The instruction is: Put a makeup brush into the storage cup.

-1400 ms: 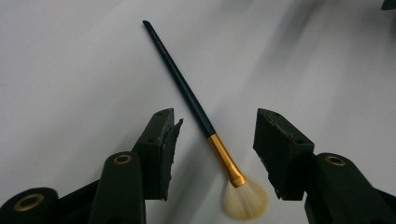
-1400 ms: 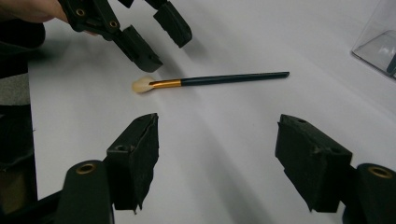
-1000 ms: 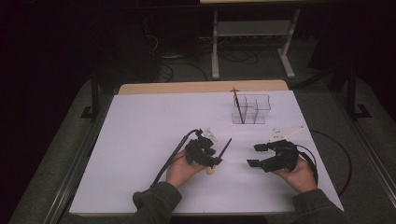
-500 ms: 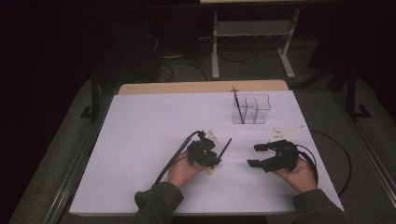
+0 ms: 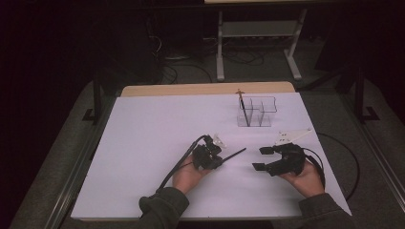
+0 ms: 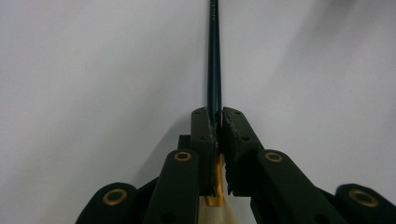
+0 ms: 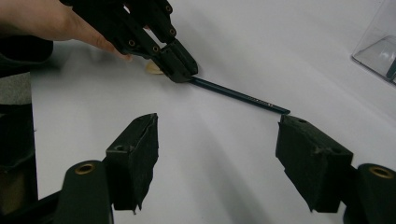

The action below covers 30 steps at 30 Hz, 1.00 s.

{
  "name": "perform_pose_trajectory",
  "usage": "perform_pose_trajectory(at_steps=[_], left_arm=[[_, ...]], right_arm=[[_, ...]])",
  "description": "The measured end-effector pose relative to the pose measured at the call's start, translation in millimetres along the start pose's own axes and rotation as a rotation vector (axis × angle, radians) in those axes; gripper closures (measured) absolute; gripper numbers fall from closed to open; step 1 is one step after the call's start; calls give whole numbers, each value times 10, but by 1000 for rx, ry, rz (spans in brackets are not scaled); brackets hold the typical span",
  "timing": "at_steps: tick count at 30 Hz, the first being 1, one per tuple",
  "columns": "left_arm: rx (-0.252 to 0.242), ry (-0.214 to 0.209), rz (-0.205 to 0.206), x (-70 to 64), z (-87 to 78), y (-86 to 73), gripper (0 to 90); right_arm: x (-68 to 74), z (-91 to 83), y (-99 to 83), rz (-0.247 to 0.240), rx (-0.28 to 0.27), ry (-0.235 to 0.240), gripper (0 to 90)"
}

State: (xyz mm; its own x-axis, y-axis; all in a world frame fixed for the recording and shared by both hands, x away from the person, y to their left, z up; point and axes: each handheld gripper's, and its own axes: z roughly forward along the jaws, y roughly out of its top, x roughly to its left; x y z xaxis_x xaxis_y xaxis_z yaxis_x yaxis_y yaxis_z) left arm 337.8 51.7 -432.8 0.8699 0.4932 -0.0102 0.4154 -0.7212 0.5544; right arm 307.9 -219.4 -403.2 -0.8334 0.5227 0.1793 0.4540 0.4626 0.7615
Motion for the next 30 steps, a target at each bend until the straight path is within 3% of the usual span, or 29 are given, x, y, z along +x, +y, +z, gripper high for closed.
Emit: perform_pose_trajectory(at_steps=[7, 12, 18, 20, 21, 22, 25, 30], left_arm=[[18, -59, -16, 85, -34, -16, 838], [11, -82, 3, 119, -120, -32, 839], [1, -122, 35, 88, -252, -41, 838], [-12, -124, 24, 71, -263, -47, 839], [5, -128, 50, 82, -289, -49, 839], [-7, -135, 34, 65, -294, -56, 840], [1, -145, 54, 63, -342, -74, 840], [-30, -169, 61, 30, -440, -105, 840]], right_arm=[[12, 44, 13, -13, 14, 9, 288], [35, 111, 51, -25, 33, 33, 292], [83, 152, 151, -47, 52, 62, 307], [99, 164, 192, -58, 56, 70, 312], [106, 173, 214, -65, 61, 72, 312], [112, 183, 239, -75, 69, 76, 312], [144, 233, 305, -93, 87, 94, 315], [226, 322, 418, -133, 125, 122, 328]])
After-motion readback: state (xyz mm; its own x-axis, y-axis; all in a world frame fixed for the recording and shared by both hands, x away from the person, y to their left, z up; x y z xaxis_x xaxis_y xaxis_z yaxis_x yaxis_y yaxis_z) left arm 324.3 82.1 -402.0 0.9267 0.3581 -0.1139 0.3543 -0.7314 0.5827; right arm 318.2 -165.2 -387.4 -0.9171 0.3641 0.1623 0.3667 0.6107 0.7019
